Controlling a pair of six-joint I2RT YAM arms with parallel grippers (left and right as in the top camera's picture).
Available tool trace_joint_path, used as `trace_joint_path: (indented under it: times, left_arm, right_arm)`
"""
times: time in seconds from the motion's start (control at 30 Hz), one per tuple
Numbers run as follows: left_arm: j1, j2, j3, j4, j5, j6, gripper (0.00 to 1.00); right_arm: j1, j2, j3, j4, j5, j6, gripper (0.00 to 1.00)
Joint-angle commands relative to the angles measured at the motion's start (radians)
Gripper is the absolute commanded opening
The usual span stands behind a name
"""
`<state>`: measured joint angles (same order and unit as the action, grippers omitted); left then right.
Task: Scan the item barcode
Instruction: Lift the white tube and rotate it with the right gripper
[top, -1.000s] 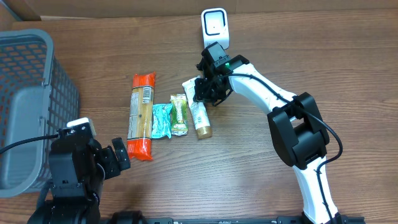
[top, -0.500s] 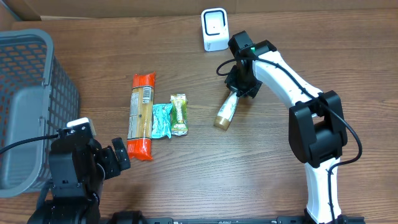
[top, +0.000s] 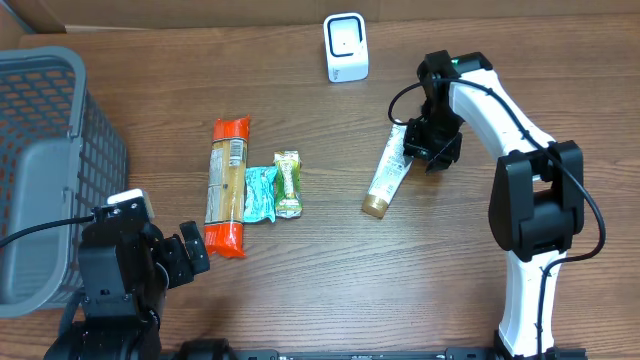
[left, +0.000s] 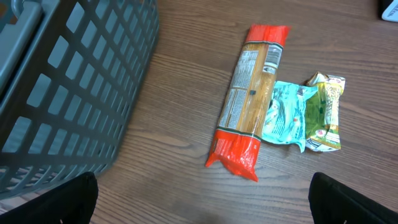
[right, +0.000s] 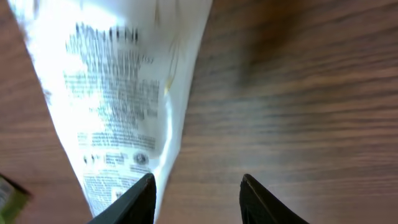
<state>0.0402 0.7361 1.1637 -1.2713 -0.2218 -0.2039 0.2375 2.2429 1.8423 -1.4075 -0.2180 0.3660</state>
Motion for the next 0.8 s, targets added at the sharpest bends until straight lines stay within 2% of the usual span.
trace_joint_path:
  times: [0.0,0.17,0.5,0.6,0.77]
  left_arm:
    - [0.005,-0.003,-0.004,-0.001,-0.016,-0.010,1.00]
    - [0.005,-0.003,-0.004,-0.002,-0.016,-0.010,1.00]
    - [0.005,-0.003,-0.004,-0.004,-0.016,-0.010,1.00]
    - [0.005,-0.003,-0.004,-0.004,-0.016,-0.010,1.00]
    - [0.005,-0.003,-0.004,-0.004,-0.016,-0.010,1.00]
  right_arm:
    - [0.027,-0.050,0.038,-0.041,-0.019,-0.087,0.45]
    - [0.093,-0.049,-0.001,-0.094,0.039,-0.076,0.45]
    - [0.183,-0.049,-0.155,-0.065,0.112,-0.004,0.45]
    - [0.191,-0.049,-0.154,-0.011,0.058,-0.003,0.45]
    - [0.198,-0.049,-0.154,0.172,-0.150,-0.003,0.45]
